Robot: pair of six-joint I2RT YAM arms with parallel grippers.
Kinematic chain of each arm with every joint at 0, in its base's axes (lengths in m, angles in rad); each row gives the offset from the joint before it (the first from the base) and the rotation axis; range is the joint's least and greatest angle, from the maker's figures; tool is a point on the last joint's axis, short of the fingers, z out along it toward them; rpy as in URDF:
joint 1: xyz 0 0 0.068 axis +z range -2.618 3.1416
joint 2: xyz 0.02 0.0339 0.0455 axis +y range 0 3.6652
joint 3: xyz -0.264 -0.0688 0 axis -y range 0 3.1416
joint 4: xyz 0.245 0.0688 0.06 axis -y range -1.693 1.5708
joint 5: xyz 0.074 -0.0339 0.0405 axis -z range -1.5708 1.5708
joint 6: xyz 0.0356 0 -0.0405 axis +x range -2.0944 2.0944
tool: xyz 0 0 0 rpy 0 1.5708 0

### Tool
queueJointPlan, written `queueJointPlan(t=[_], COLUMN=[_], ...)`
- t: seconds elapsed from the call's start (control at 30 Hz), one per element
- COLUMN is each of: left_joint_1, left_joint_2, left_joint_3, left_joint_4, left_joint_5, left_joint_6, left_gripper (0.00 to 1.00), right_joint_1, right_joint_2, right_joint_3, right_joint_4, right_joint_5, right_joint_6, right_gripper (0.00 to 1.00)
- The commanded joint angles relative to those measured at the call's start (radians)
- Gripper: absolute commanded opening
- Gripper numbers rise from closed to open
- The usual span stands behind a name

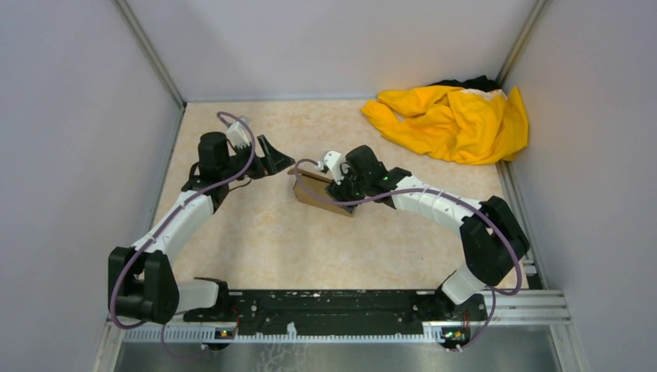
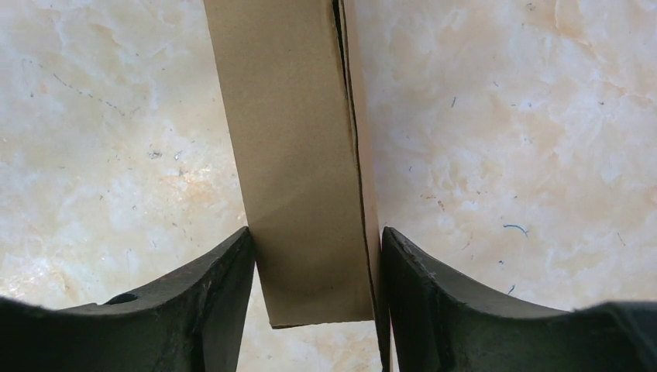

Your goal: Fold the paper box

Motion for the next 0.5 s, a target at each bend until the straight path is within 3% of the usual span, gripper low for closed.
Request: queueJointPlan(t=[0.0, 0.1, 0.4, 0.47], left_joint_1=[0.010, 0.011, 0.012, 0.012], left_joint_2=[-0.002, -0.006, -0.010, -0.020], left_joint_3=[-0.009, -0.005, -0.056, -0.071], left_joint_4=[0.025, 0.029, 0.196, 0.193], left_joint_5=[0.026, 0.035, 0.119, 0.110], left_joint_6=[-0.002, -0.005, -0.025, -0.011], left_gripper=[0.99, 0.99, 0.98, 0.95], right_joint_1=[0.013, 0.012, 0.012, 0.011], right_joint_2=[-0.023, -0.018, -0.029, -0.031], right_joint_3=[0.025, 0.031, 0.031, 0.033], right_joint_4=[0.030, 0.021, -0.004, -0.014], right_joint_5=[-0.017, -0.014, -0.058, -0.072], right_joint_6=[0.011, 0.010, -0.010, -0.020], right_gripper=[0.55, 0.48, 0.46, 0.38])
